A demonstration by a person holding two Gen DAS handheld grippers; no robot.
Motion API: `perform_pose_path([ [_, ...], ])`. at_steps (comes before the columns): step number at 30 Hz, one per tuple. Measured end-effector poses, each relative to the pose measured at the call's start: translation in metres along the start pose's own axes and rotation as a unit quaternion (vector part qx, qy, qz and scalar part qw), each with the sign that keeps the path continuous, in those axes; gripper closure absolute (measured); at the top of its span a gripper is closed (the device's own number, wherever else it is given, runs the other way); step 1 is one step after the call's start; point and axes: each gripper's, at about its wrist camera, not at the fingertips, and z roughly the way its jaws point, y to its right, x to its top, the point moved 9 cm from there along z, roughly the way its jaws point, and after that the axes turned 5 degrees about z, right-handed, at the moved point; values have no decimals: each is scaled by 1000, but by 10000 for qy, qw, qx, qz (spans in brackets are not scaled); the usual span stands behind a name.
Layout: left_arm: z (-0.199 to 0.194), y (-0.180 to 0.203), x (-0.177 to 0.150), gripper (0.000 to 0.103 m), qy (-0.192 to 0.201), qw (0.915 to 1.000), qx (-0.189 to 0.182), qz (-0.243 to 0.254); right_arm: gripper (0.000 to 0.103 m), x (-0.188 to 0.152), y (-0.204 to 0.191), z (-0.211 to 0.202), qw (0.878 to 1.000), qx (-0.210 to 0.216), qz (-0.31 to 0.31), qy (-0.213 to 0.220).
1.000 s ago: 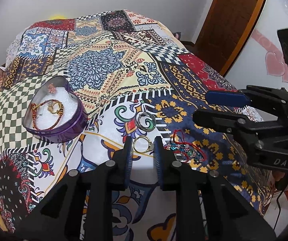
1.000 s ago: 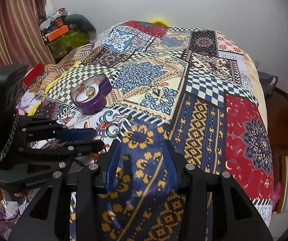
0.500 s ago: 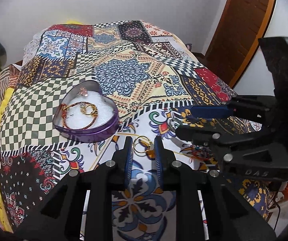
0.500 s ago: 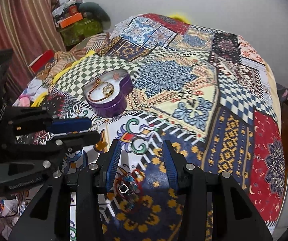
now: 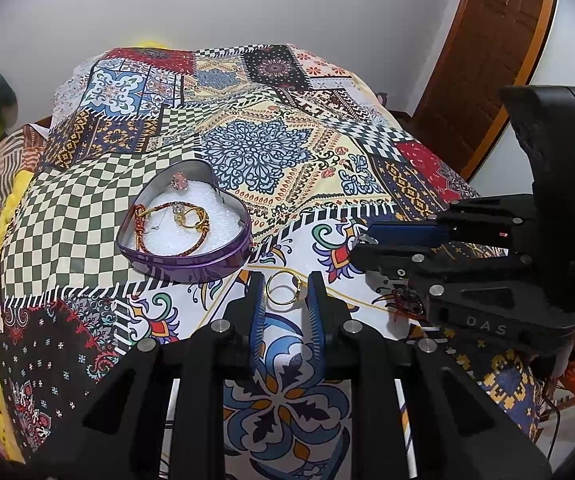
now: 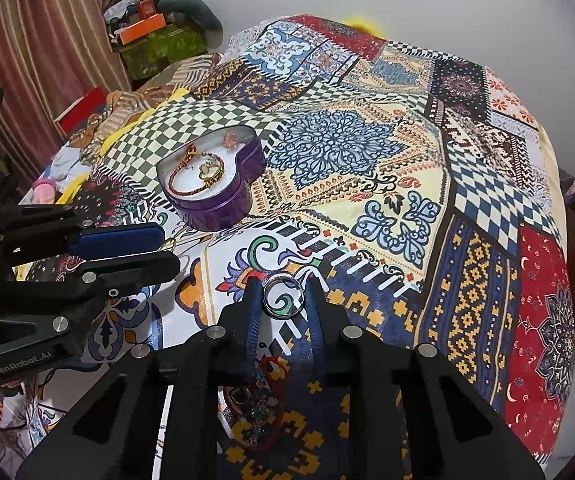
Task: Organize jewelry
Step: 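Carry both rings into the purple heart tin and open both tools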
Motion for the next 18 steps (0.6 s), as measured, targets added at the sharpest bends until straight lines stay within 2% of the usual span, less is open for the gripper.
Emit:
perform_pose_path([
  [10,-26,-8,11,83,266,9995,139,-40,83,16,-15,-27,9991,-83,-124,387],
  [18,-54,-29,28,83,582,9977,321,-109,83,38,-34,-43,9972,-22,-215,715],
])
